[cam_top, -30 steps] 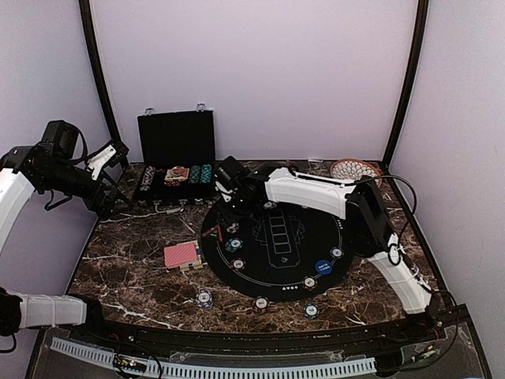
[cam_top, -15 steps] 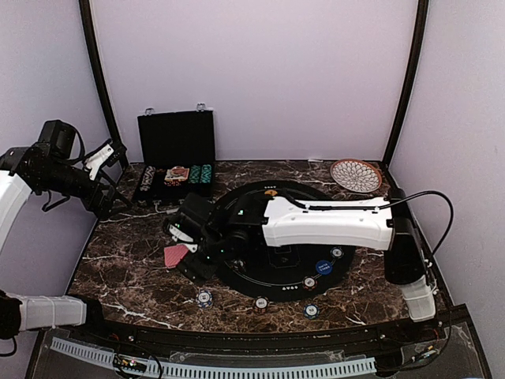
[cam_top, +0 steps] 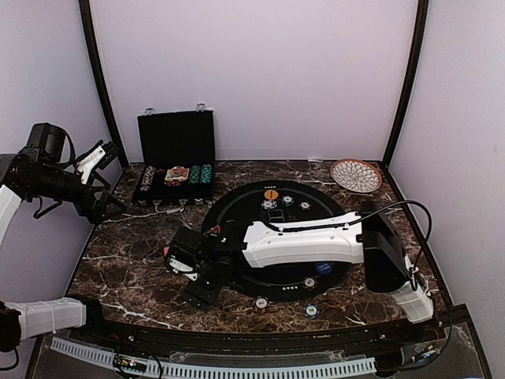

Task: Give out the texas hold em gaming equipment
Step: Pick up the pile of poker chips from the pile of poker chips.

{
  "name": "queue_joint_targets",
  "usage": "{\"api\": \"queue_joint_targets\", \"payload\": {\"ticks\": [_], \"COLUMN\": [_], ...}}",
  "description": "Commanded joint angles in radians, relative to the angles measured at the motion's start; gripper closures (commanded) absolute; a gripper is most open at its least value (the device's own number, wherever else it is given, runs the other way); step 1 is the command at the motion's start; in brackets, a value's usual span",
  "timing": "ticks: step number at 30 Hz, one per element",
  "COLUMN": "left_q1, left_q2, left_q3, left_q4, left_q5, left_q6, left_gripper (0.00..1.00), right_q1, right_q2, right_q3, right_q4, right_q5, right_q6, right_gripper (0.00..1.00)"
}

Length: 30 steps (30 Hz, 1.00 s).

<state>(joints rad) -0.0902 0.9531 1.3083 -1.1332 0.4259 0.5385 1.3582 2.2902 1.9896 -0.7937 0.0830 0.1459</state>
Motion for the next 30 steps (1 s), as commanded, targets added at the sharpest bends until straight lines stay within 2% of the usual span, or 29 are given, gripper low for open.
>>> {"api": "queue_joint_targets", "payload": {"ticks": [1,10,30], "left_q1": [-0.005,-0.005,-0.005], "left_q2": [-0.007,0.006,0.010], "left_q3": [0.025,0.034,0.034], "left_q4": [-0.034,-0.029,-0.023], "left_q5": [0.008,0.010,0.004], "left_q6": [-0.002,0.000,0.000], "left_gripper": [0.01,0.01,0.01], "right_q1": [-0.002,-0.011,-0.016], "right_q2": [0.053,0.082,0.091], "right_q3": [0.043,0.034,0.044], "right_q4": [-0.025,-0.022,-0.030], "right_q5": [-0.015,-0.044,-0.059], "right_q6": [-0.034,-0.045,-0.065], "right_gripper": [0.10,0.13,0.48]}}
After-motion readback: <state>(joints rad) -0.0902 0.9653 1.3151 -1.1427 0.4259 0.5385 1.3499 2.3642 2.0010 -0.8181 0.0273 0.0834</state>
